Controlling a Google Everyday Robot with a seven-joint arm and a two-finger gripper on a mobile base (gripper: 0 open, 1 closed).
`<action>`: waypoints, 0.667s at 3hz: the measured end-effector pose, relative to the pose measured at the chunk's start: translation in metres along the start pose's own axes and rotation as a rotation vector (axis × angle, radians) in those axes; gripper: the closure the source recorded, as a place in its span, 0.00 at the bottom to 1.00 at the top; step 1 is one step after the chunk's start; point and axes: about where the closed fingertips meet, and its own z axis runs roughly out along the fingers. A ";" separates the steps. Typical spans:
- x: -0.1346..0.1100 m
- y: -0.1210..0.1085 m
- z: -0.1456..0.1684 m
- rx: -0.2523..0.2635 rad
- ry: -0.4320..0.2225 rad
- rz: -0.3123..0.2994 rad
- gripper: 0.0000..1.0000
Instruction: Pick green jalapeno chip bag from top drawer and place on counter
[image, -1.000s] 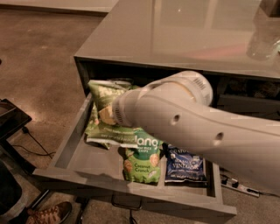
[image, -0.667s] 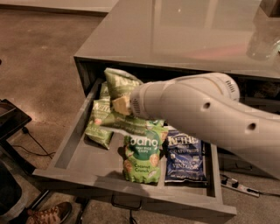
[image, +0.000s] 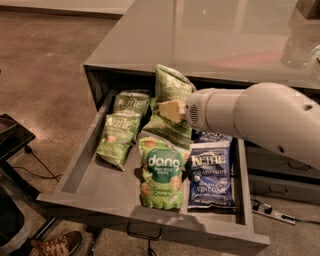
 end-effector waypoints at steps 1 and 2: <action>0.015 -0.011 -0.020 -0.007 0.034 0.033 1.00; 0.017 -0.009 -0.021 -0.014 0.044 0.038 1.00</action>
Offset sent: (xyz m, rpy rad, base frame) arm -0.0135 -0.0190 -0.0027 0.0076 0.0335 -0.0044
